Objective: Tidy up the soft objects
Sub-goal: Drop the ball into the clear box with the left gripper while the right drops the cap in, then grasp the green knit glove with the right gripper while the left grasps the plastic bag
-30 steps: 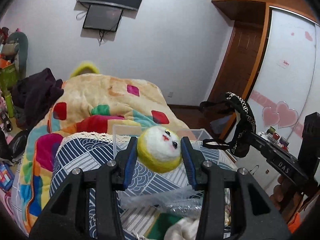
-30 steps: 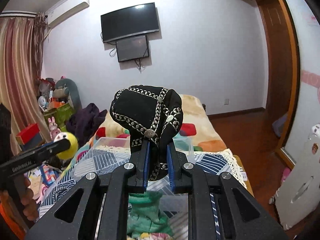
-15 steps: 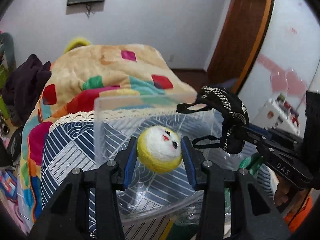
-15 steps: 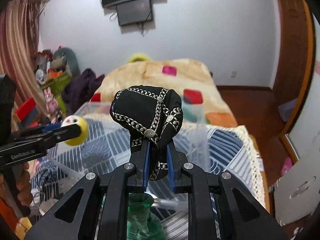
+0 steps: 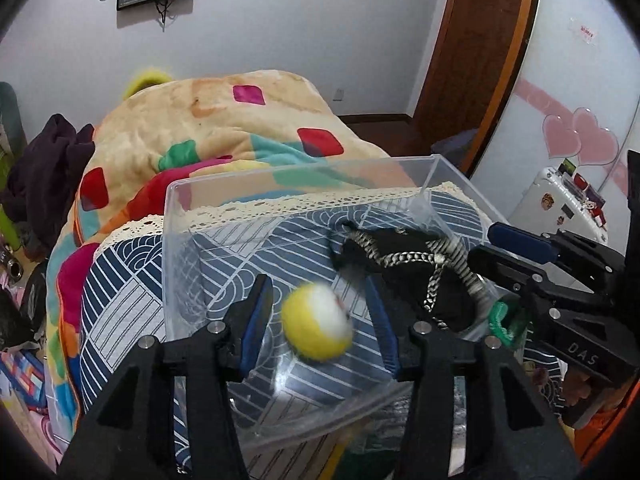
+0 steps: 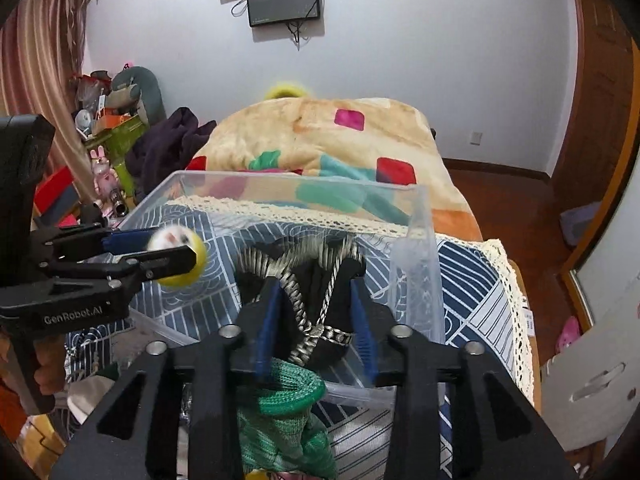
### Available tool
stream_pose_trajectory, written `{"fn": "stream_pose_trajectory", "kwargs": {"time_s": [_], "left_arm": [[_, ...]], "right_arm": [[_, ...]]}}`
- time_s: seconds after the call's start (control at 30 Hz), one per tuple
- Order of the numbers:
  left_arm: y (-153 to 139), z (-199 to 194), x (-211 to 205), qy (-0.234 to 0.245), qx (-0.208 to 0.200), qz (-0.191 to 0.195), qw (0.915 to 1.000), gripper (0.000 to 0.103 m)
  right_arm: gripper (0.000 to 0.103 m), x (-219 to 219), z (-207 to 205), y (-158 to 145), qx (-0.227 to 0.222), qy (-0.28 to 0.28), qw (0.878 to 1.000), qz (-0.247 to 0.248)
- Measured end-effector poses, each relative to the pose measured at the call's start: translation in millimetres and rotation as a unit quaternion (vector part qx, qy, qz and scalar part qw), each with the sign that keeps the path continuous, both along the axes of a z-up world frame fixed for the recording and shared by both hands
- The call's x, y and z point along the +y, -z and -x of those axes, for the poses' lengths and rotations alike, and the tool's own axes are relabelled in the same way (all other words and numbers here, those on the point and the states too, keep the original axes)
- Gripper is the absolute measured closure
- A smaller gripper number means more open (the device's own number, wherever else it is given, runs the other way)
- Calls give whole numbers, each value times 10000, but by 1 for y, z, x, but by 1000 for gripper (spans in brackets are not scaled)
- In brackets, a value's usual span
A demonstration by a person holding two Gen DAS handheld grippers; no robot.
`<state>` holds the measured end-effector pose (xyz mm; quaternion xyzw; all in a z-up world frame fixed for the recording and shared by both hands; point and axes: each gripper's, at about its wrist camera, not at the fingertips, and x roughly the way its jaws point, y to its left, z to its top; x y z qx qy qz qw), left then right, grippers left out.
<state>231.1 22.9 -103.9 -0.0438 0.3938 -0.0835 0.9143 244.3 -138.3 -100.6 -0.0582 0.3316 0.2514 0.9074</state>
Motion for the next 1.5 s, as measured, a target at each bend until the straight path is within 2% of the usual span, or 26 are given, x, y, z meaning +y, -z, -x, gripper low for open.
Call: {"fn": "stream_pose_trajectory", "kwargs": {"time_s": [0.1, 0.13, 0.2, 0.3, 0.37, 0.47, 0.67, 1.0, 1.13, 1.4, 1.5], "left_arm": [[-7, 8, -1, -36, -150, -85, 9998, 47], [-11, 11, -1, -47, -223, -107, 9997, 42], [-19, 21, 0, -83, -409, -137, 9990, 32], [-30, 37, 0, -84, -644, -246, 9976, 23], [-35, 47, 1, -141, -755, -323, 9965, 12], [-38, 60, 4, -248, -825, -201, 9961, 6], [-32, 80, 4, -223, -746, -3, 9970, 5], [-3, 104, -13, 15, -429, 76, 9991, 5], [6, 100, -21, 119, -304, 140, 9994, 5], [17, 79, -38, 249, -92, 358, 9990, 5], [27, 70, -41, 233, 79, 394, 9989, 5]], "right_arm": [[67, 1, 6, -6, -212, 57, 9998, 28], [65, 0, 10, -9, -281, 55, 9996, 5], [56, 1, 14, -15, -409, 89, 9991, 6], [52, 0, 28, -27, -771, 147, 9969, 9], [50, -1, 35, -33, -888, 154, 9959, -57], [43, -7, 43, -39, -978, 155, 9948, -254], [38, -13, 59, -33, -1083, 229, 9935, -276], [38, -18, 64, 14, -480, 199, 9985, -149], [38, -18, 56, 29, -222, 228, 9995, -78], [41, -25, 60, 36, -70, 245, 9995, -168], [47, -24, 61, 39, 9, 191, 9996, -196]]}}
